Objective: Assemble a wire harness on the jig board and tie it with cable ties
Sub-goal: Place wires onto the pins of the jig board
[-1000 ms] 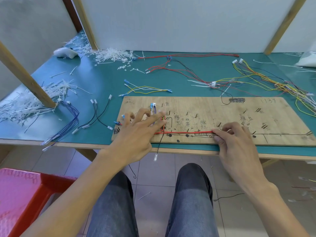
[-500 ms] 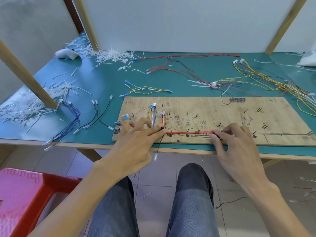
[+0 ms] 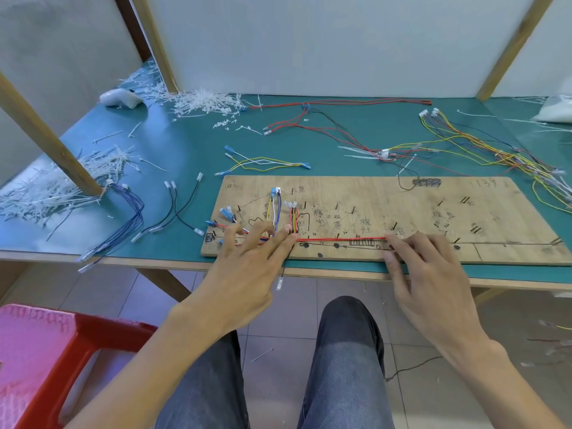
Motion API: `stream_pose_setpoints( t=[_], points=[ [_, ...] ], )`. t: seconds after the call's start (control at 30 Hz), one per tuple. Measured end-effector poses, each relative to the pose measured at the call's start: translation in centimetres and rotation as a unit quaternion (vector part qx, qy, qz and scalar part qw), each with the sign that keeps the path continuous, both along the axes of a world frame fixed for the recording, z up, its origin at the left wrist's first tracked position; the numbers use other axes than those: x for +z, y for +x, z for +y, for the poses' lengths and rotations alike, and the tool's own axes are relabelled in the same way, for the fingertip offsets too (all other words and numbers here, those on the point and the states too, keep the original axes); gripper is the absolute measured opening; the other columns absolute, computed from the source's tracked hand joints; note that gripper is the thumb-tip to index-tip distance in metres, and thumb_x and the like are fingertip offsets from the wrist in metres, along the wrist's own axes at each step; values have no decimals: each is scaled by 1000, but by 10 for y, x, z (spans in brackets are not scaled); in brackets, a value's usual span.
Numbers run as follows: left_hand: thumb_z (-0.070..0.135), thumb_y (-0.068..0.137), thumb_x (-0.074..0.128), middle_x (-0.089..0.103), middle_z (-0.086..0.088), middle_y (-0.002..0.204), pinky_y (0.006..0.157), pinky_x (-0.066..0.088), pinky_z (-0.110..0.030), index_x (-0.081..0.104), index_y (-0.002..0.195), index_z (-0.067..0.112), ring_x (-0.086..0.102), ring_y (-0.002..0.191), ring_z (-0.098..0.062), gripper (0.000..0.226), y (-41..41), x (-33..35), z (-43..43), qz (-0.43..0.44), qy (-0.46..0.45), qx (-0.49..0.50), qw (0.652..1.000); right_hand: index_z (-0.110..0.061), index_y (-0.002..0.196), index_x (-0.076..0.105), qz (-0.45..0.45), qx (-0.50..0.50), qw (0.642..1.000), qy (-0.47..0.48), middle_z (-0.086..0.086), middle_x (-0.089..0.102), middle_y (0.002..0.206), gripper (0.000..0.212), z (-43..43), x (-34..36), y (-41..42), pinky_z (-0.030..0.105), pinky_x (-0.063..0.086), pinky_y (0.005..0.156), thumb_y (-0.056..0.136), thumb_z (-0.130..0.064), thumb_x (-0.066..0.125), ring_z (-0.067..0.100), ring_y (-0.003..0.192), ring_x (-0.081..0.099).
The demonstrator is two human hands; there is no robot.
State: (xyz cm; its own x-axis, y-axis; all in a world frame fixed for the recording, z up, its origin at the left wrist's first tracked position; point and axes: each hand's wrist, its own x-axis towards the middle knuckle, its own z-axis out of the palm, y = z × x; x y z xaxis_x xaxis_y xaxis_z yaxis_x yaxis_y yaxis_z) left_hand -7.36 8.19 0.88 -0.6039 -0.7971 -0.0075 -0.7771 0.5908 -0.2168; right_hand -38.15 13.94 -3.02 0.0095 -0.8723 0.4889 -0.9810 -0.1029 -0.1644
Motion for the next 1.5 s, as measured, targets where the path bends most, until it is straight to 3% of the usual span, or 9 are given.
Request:
stream_pose_setpoints(
  t=[0.17,0.37,0.5,0.7,0.83,1.0,1.13,1.27,1.5],
  points=[
    [25,91,52,26,8,170,112,20,-54,21,166,24,21,147,-24,81,0,1,-1,3,6,8,1000,-9,120,72,-115,25,993,16,-1,69,105,22,-5,8,-13,47,54,88,99,-6,66,25,102,58],
    [26,87,60,42,10,162,111,30,-54,39,160,24,35,144,-24,76,-4,3,0,17,11,17,1000,-18,110,78,-212,19,974,78,-11,71,96,21,-19,26,-24,35,57,87,93,-6,76,13,90,67],
    [27,90,54,36,14,165,109,25,-51,31,163,29,28,146,-21,77,-3,1,-3,28,8,18,999,-14,101,81,-190,6,977,97,-6,71,87,15,-28,32,-22,30,55,80,90,-4,79,13,80,66],
    [19,84,57,40,15,162,102,35,-51,39,160,29,39,138,-22,78,-2,2,-3,48,17,21,999,-10,110,73,-80,-12,986,142,4,61,97,19,-24,31,-14,44,52,77,98,1,63,30,93,58],
    [20,86,60,41,15,162,102,34,-50,40,159,29,38,138,-23,77,-1,3,-4,56,24,15,998,-11,107,75,-106,-16,985,135,-3,61,95,15,-22,33,-14,42,53,81,98,-4,65,24,92,59],
    [14,88,54,44,19,157,106,32,-49,39,155,33,30,139,-18,72,-2,8,-11,123,63,23,990,-30,91,81,-250,-46,961,111,-22,71,75,21,-37,56,-39,7,46,72,89,-10,72,-3,78,64],
    [6,85,59,54,17,135,99,35,-44,33,152,32,30,131,-14,77,-6,8,-13,197,78,34,977,-30,89,79,-332,-65,941,17,-19,73,76,14,-99,87,-73,13,46,67,94,-18,72,-10,69,63],
    [11,85,46,49,29,136,103,30,-40,21,154,41,31,131,-10,80,-10,7,-20,238,103,41,965,-25,104,79,-281,-40,956,77,-5,75,92,13,-185,103,-103,11,43,66,99,-18,69,-1,73,62],
    [12,83,42,38,37,131,98,29,-36,31,150,41,30,129,-3,73,-13,3,-30,268,95,47,958,-19,120,76,-22,61,963,262,1,73,114,31,-270,93,-112,29,41,82,90,-27,83,23,91,61]
  ],
)
